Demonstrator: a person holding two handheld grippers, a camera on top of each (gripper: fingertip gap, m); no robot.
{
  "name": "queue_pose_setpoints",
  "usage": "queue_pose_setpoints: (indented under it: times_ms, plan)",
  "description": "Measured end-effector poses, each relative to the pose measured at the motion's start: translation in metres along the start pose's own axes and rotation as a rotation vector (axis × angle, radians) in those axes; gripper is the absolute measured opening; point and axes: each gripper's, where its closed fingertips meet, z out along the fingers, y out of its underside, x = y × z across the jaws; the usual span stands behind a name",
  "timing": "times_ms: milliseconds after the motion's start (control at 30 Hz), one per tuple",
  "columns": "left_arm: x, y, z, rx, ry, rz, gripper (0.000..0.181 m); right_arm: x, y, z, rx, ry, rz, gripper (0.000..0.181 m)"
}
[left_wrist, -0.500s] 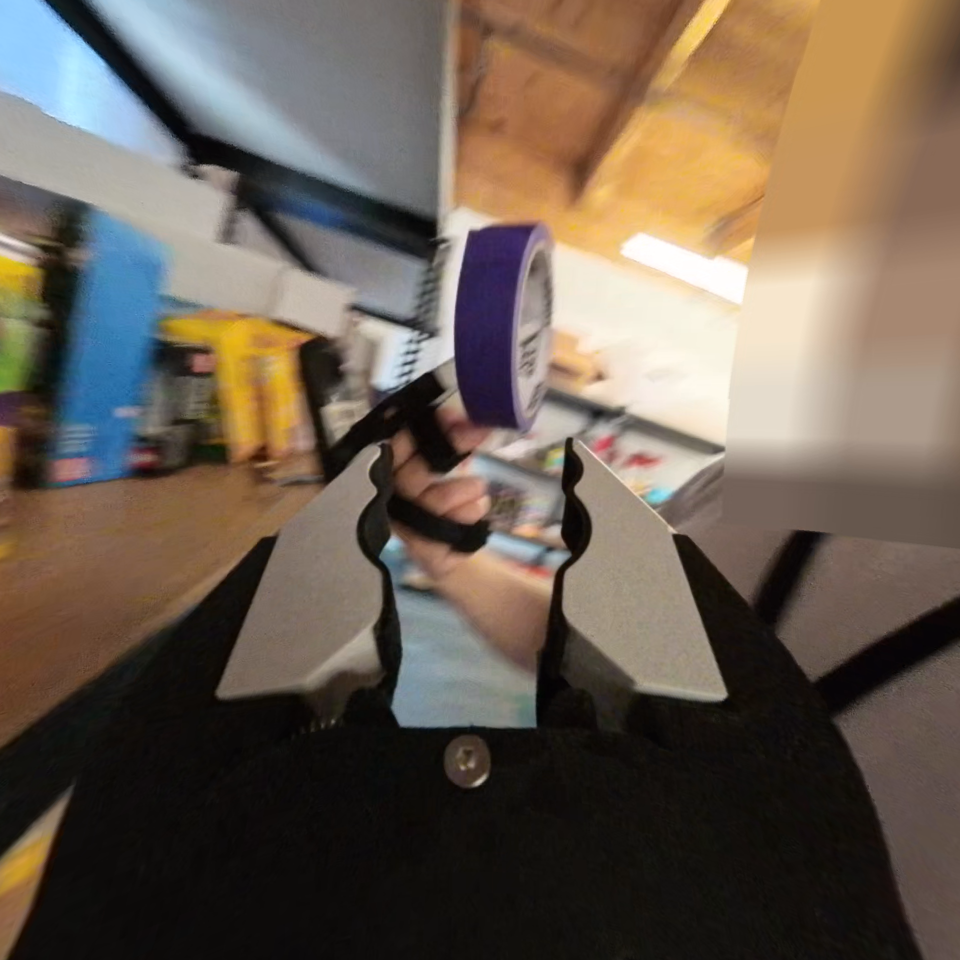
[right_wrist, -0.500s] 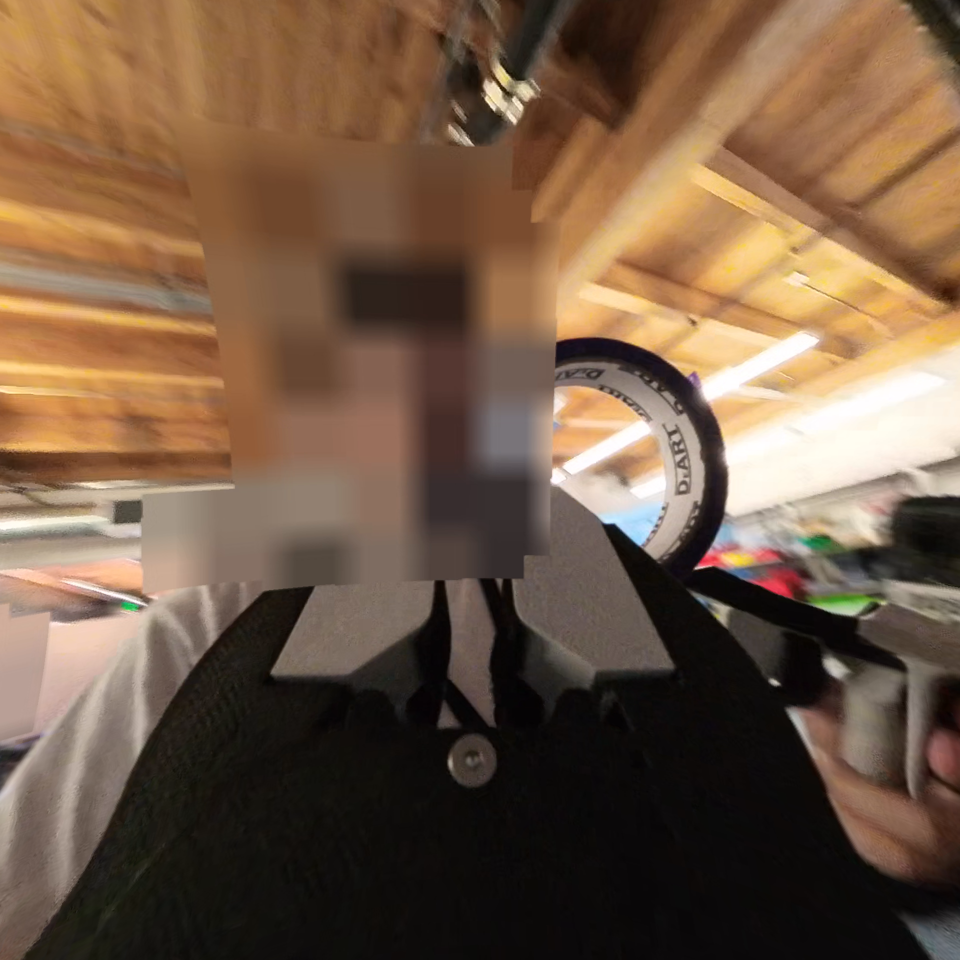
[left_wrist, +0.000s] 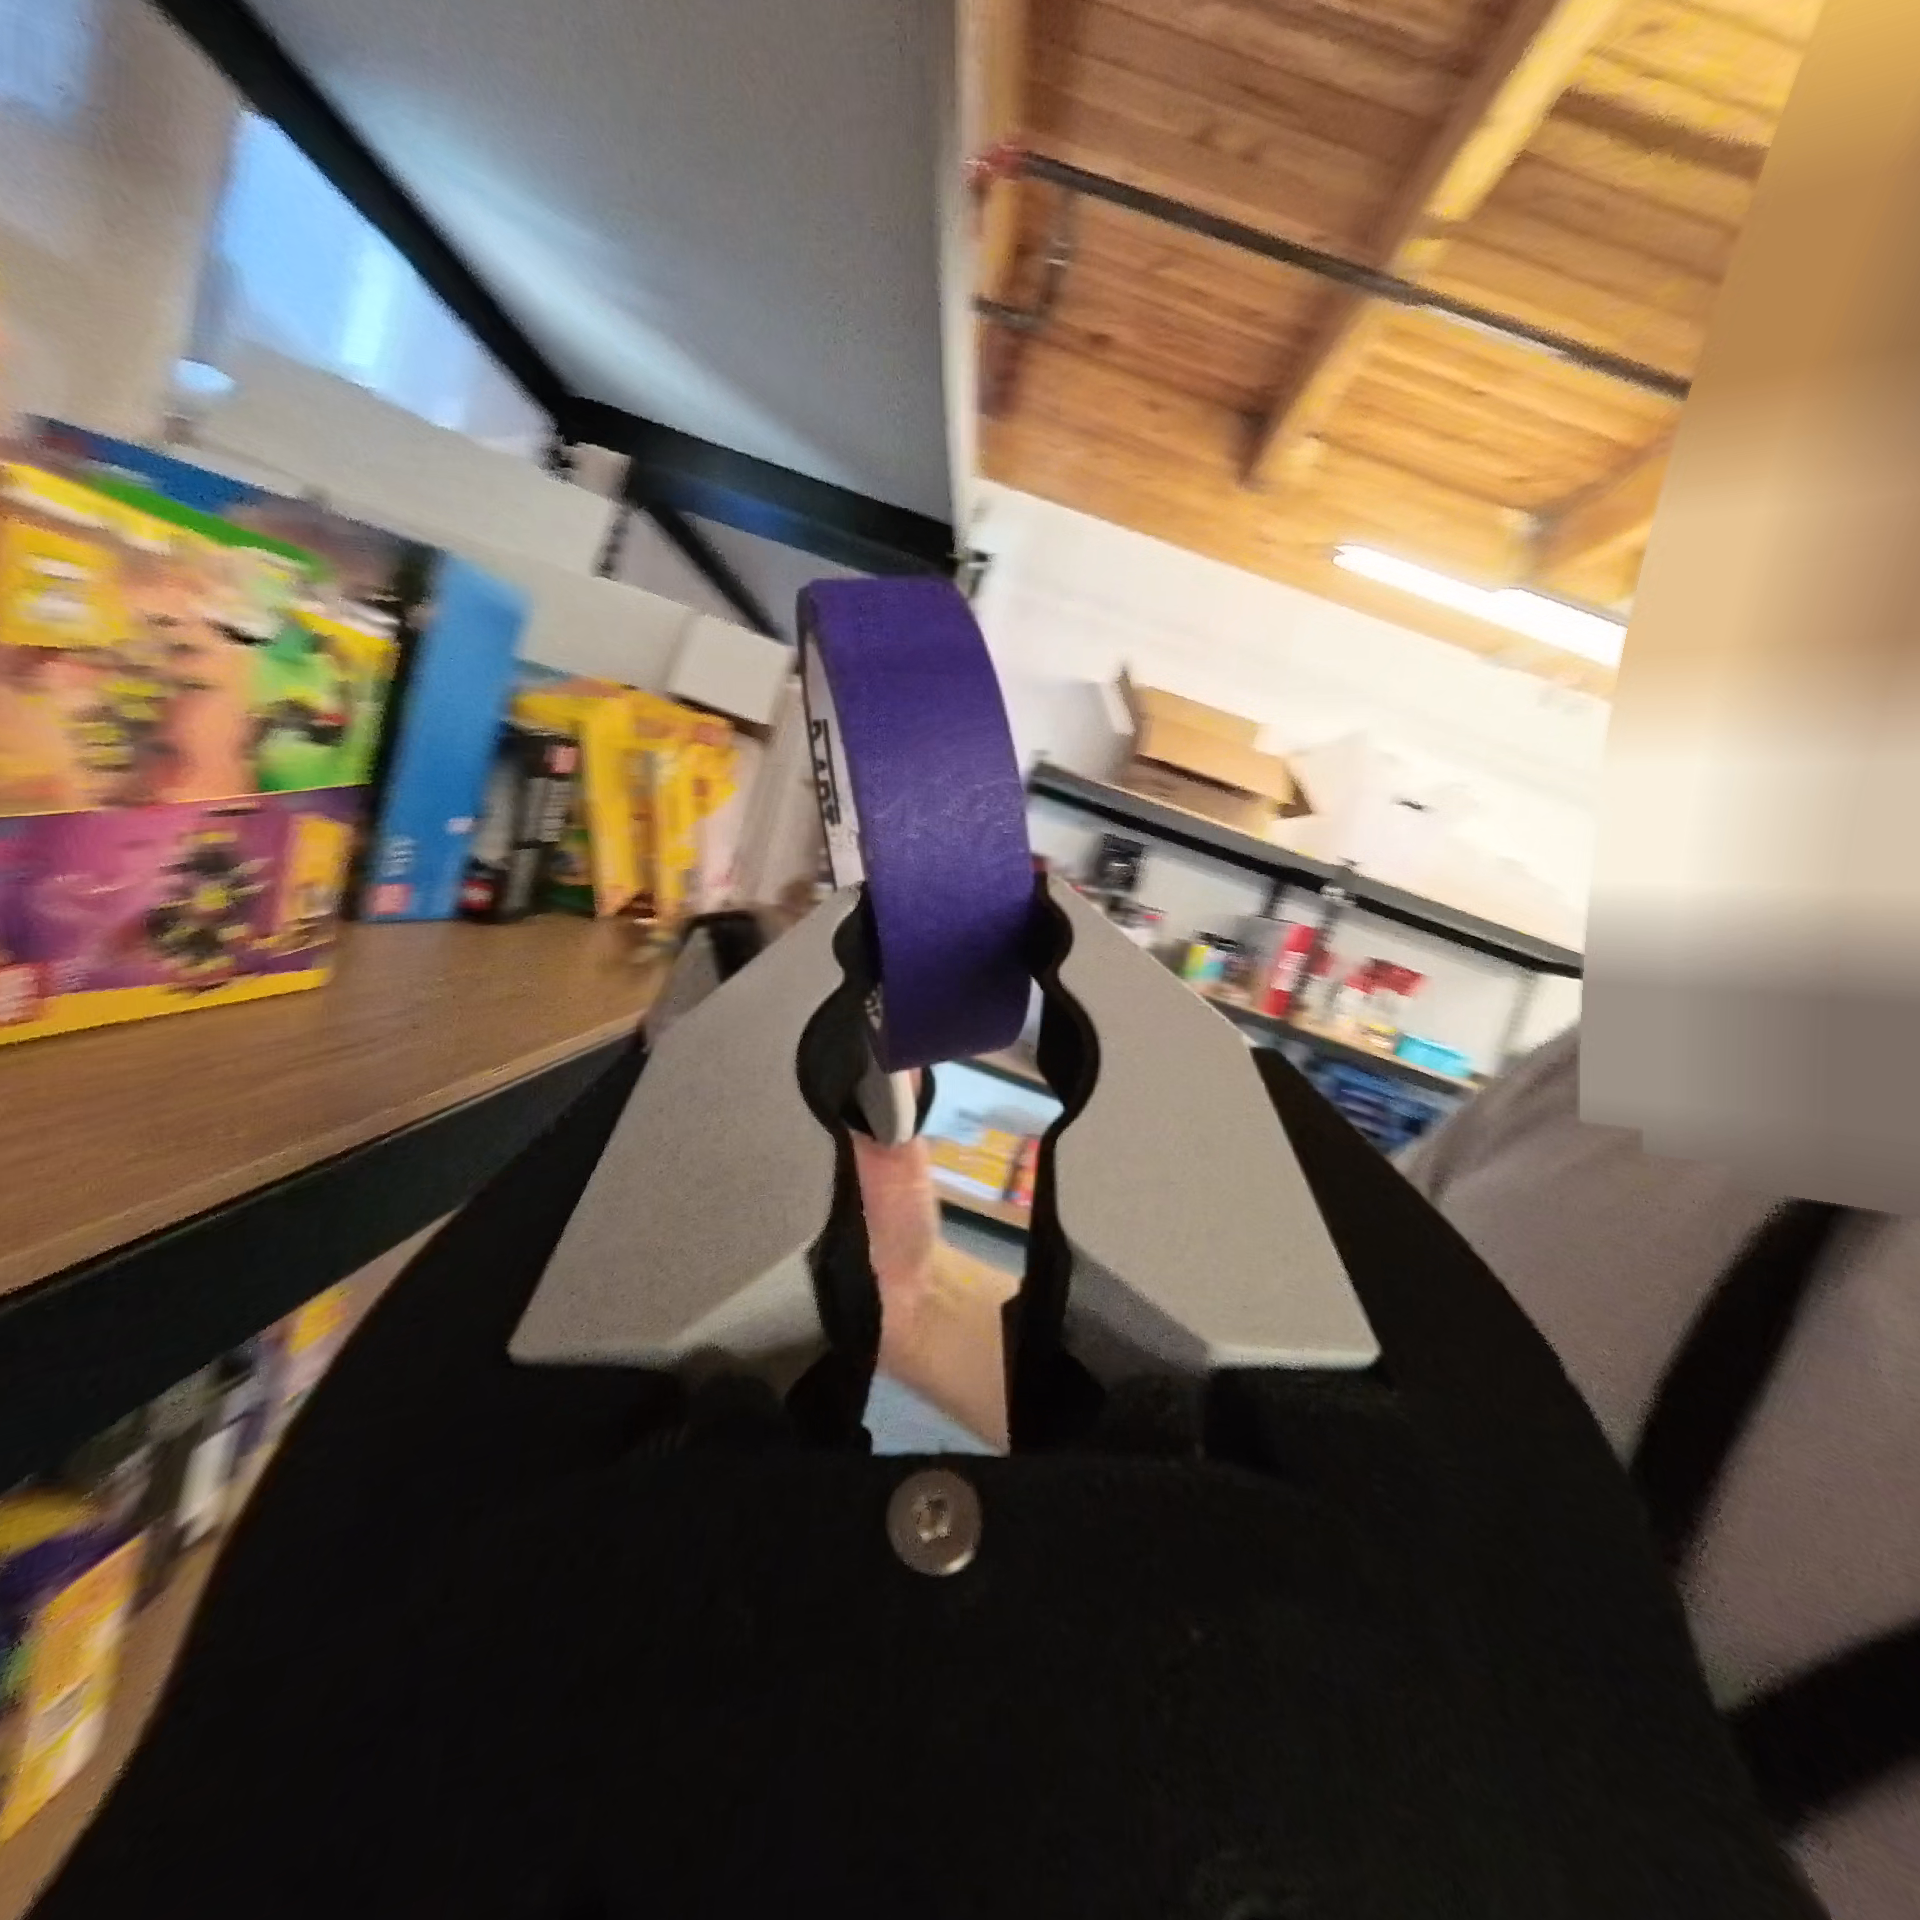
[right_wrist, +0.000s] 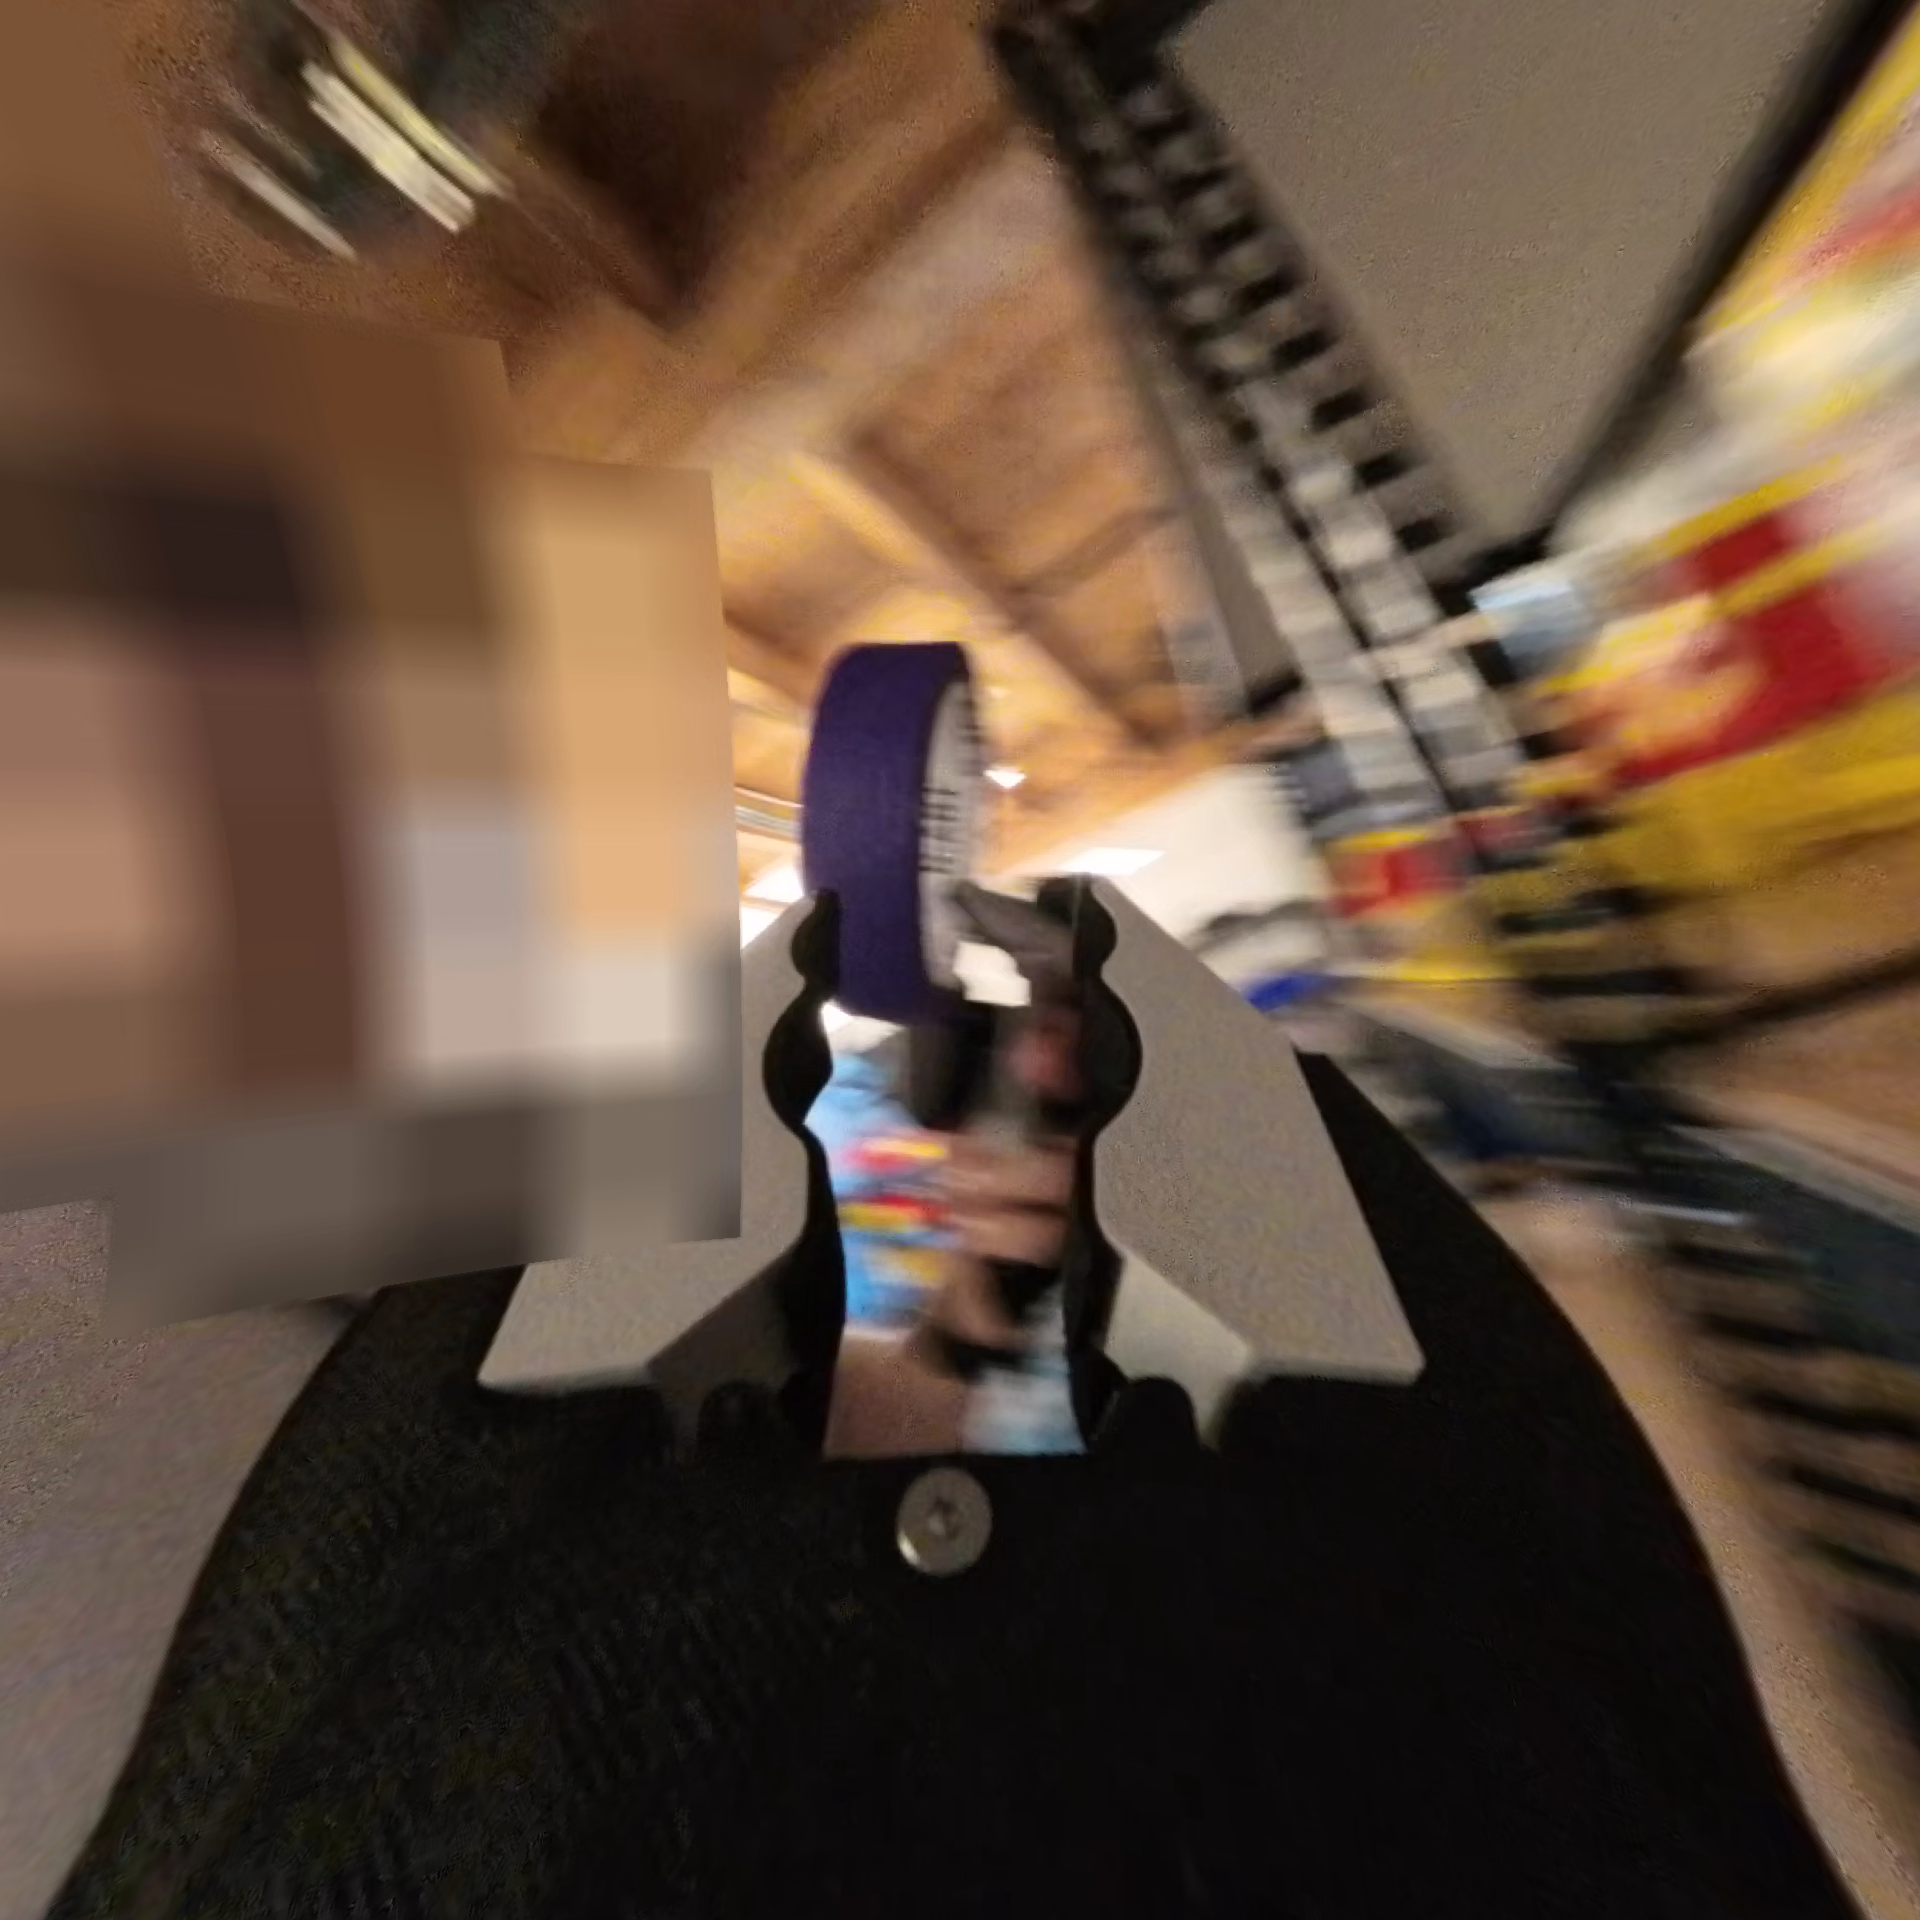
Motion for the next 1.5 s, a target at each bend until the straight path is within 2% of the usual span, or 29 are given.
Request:
queue_pose_setpoints:
  times_ms: [33,67,100,133,200,267,333,400,467,533,600,667,700,733,767,800,867,967,1033,1167,1333,1500]
  plan:
    - [-0.003,-0.005,-0.008,0.0,-0.078,0.012,0.026,0.017,-0.002,-0.008,-0.037,0.212,-0.228,0.046]
    - [-0.009,-0.008,-0.016,0.0,-0.164,0.024,0.026,0.015,-0.009,-0.013,-0.052,0.348,-0.468,0.05]
    - [-0.016,-0.01,-0.023,0.0,-0.25,0.036,0.026,0.0,-0.01,-0.005,-0.07,0.4,-0.685,0.051]
    - [-0.024,-0.009,-0.028,-0.009,-0.32,0.044,0.026,-0.013,0.0,0.009,-0.15,0.424,-0.876,0.052]
    - [-0.04,0.0,-0.031,-0.044,-0.426,0.04,0.026,-0.017,0.038,0.036,-0.433,0.439,-1.159,0.056]
    - [-0.051,0.015,-0.026,-0.077,-0.459,0.013,0.027,0.009,0.056,0.039,-0.666,0.536,-1.316,0.056]
    - [-0.057,0.026,-0.019,-0.088,-0.461,-0.035,0.027,0.038,0.067,0.02,-0.846,0.641,-1.254,0.058]
    - [-0.064,0.031,-0.016,-0.079,-0.477,-0.061,0.027,0.05,0.073,0.005,-0.873,0.696,-1.128,0.051]
    - [-0.072,0.036,-0.013,-0.063,-0.496,-0.098,0.026,0.061,0.075,-0.005,-0.917,0.75,-1.166,0.047]
    - [-0.079,0.045,-0.008,-0.065,-0.498,-0.156,0.026,0.068,0.067,-0.013,-0.994,0.821,-1.326,0.016]
    - [-0.082,0.049,-0.004,-0.069,-0.482,-0.167,0.027,0.069,0.069,-0.018,-1.059,0.795,-1.341,0.013]
    - [-0.076,0.05,-0.002,-0.119,-0.417,-0.156,0.027,0.063,0.072,-0.018,-1.055,0.734,-1.237,0.011]
    - [-0.072,0.047,-0.004,-0.146,-0.378,-0.152,0.035,0.056,0.071,-0.018,-1.039,0.702,-1.199,0.011]
    - [-0.072,0.04,-0.01,-0.163,-0.365,-0.139,0.053,0.047,0.071,-0.017,-1.027,0.663,-1.189,0.01]
    - [-0.07,0.029,-0.016,-0.171,-0.353,-0.109,0.054,0.036,0.071,-0.016,-1.021,0.602,-1.199,0.011]
    - [-0.064,0.016,-0.02,-0.171,-0.314,-0.063,0.048,0.024,0.073,-0.013,-1.016,0.538,-1.215,0.01]
    - [-0.046,-0.008,-0.019,-0.19,-0.212,0.034,0.048,0.005,0.075,-0.009,-1.03,0.436,-1.235,0.009]
    - [-0.029,-0.017,-0.006,-0.337,-0.089,0.143,0.055,-0.007,0.074,-0.003,-1.103,0.369,-1.307,0.009]
    - [-0.023,-0.018,0.0,-0.426,-0.015,0.179,0.049,-0.01,0.074,0.003,-1.14,0.338,-1.381,0.009]
    - [-0.006,-0.018,0.007,-0.507,0.134,0.224,0.036,-0.009,0.074,0.006,-1.194,0.332,-1.429,0.009]
    - [0.0,-0.013,0.008,-0.537,0.174,0.384,0.031,-0.009,0.073,0.004,-1.209,0.333,-1.427,0.009]
    - [0.0,-0.008,0.005,-0.593,0.197,0.406,0.024,-0.007,0.075,0.001,-1.234,0.327,-1.412,0.01]
